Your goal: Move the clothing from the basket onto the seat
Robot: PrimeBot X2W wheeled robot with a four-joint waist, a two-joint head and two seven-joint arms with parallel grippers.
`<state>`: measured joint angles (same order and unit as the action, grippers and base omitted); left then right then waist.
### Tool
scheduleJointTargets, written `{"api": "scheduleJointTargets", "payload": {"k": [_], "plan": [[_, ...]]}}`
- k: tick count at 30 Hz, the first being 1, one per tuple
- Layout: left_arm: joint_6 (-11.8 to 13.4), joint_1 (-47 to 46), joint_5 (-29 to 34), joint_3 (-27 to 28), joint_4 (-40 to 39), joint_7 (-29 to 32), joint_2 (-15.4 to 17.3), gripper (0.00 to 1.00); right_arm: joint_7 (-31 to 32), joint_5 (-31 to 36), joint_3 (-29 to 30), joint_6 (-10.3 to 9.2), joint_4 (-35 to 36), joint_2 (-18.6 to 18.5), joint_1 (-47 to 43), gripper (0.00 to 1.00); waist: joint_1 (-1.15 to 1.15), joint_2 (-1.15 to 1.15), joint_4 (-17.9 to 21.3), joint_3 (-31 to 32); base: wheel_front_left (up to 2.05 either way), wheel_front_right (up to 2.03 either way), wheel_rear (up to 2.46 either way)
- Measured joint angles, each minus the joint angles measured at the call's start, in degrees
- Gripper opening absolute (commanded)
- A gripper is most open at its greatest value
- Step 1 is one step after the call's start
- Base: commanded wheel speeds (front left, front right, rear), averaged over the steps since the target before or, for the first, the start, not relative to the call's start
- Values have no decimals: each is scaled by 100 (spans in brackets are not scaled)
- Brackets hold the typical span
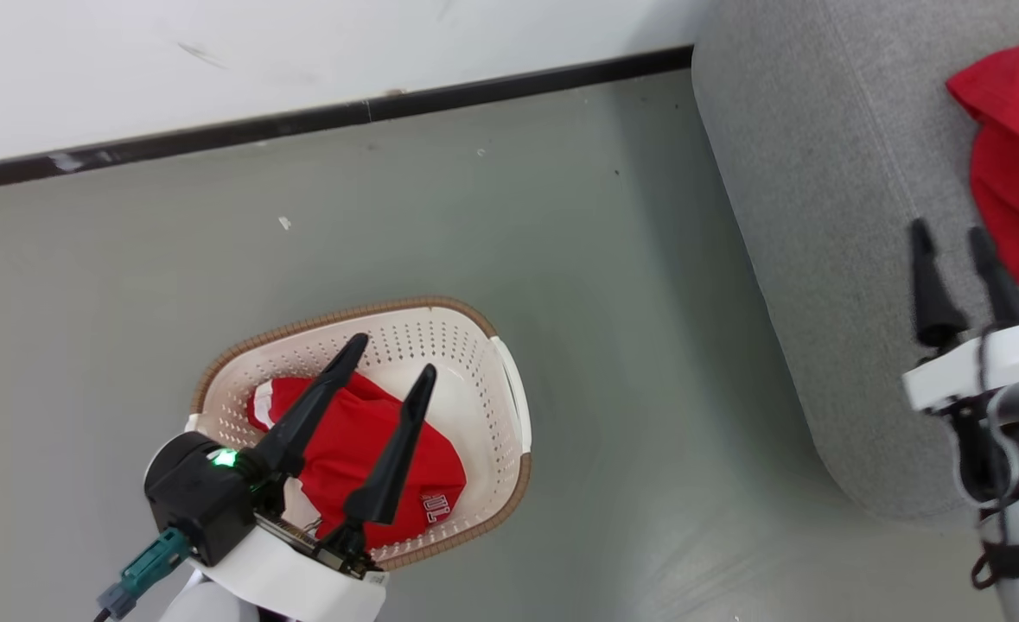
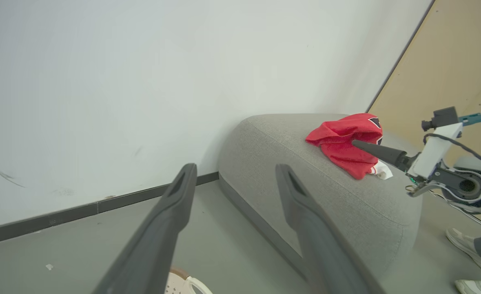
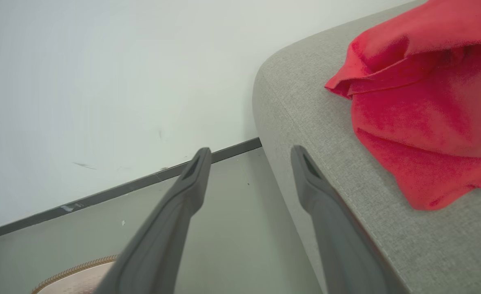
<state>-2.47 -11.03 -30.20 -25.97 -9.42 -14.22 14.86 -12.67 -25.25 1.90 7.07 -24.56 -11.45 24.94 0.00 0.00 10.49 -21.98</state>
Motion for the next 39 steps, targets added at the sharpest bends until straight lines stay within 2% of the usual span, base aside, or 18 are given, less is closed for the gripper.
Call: {"api": "scheduleJointTargets", "payload": {"k": [7, 19, 27, 39], "plan": [[261, 348, -19, 355, 121, -7, -120, 100, -98, 148, -784, 0, 434, 264, -165, 100, 0, 0, -165, 336, 0, 0, 0], [515, 867, -154, 1043, 169, -7, -432, 100, -152, 670, -1578, 0, 505, 339, -693, 100, 0, 0, -626, 804, 0, 0, 0], [497, 1260, -155, 1244, 407, -7, -472, 100, -152, 958, -1513, 0, 528, 303, -1052, 100, 0, 0, -965, 1164, 0, 0, 0], [230, 1664, -156, 1261, 773, -7, -524, 100, -153, 1234, -1171, 1, 747, 543, -1905, 100, 0, 0, -1317, 1709, 0, 0, 0]]}}
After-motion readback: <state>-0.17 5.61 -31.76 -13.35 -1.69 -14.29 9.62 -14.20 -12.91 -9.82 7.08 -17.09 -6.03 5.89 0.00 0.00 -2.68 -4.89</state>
